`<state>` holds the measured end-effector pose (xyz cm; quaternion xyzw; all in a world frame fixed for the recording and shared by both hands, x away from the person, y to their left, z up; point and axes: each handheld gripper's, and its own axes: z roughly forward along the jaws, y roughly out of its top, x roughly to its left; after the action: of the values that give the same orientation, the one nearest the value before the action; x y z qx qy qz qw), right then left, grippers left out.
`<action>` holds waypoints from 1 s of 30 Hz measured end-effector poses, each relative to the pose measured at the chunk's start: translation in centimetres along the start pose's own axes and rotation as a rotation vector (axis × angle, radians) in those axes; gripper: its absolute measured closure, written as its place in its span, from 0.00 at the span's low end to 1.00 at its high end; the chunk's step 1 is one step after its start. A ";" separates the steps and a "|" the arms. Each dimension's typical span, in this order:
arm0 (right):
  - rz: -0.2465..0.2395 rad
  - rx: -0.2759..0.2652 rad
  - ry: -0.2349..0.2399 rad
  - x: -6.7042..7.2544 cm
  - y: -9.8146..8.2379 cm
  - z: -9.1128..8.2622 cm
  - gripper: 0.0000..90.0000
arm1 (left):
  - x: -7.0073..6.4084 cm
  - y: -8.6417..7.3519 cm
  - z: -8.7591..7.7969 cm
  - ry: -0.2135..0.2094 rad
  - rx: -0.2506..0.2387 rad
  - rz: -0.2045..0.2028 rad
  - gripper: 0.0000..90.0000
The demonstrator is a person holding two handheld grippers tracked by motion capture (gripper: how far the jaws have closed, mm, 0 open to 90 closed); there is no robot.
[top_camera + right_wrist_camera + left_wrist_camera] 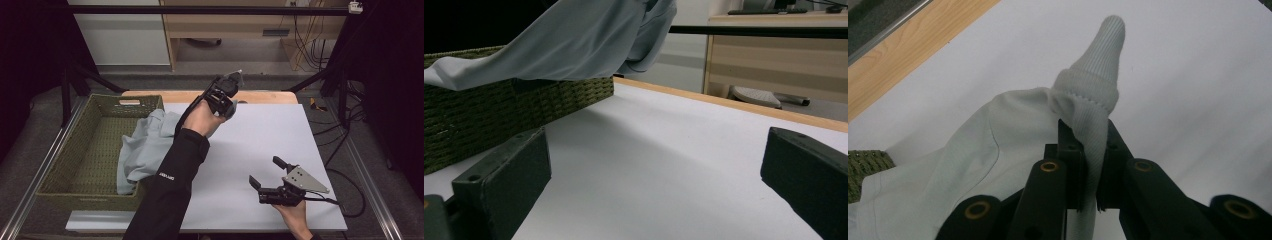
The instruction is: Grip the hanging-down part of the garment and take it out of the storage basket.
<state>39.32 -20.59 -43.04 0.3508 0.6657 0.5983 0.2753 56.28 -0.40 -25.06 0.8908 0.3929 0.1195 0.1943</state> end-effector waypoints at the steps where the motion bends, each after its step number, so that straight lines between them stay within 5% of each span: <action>1: -0.031 -0.004 -0.003 -0.2 0.0 0.0 0.00 | 0.0 0.0 0.0 -0.006 0.005 0.002 0.92; 12: -0.021 -0.009 -0.006 -0.4 0.2 -0.1 0.00 | 0.0 0.0 0.0 -0.005 0.000 0.001 0.92; 15: 0.017 -0.010 -0.001 -0.3 0.4 -0.1 0.00 | 0.0 -0.1 -0.1 -0.008 0.001 0.005 0.92; 19: -0.014 -0.035 -0.017 -0.7 0.7 0.2 0.00 | 0.2 -0.2 -0.2 -0.004 0.001 0.005 0.92; 30: -0.007 -0.029 -0.004 -0.1 1.9 1.6 0.00 | 0.3 -0.3 -0.2 -0.010 0.002 0.006 0.92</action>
<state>40.92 -19.62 -41.39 0.3455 0.6575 0.6064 0.2838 56.25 0.07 -24.94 0.8929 0.3893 0.1150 0.1949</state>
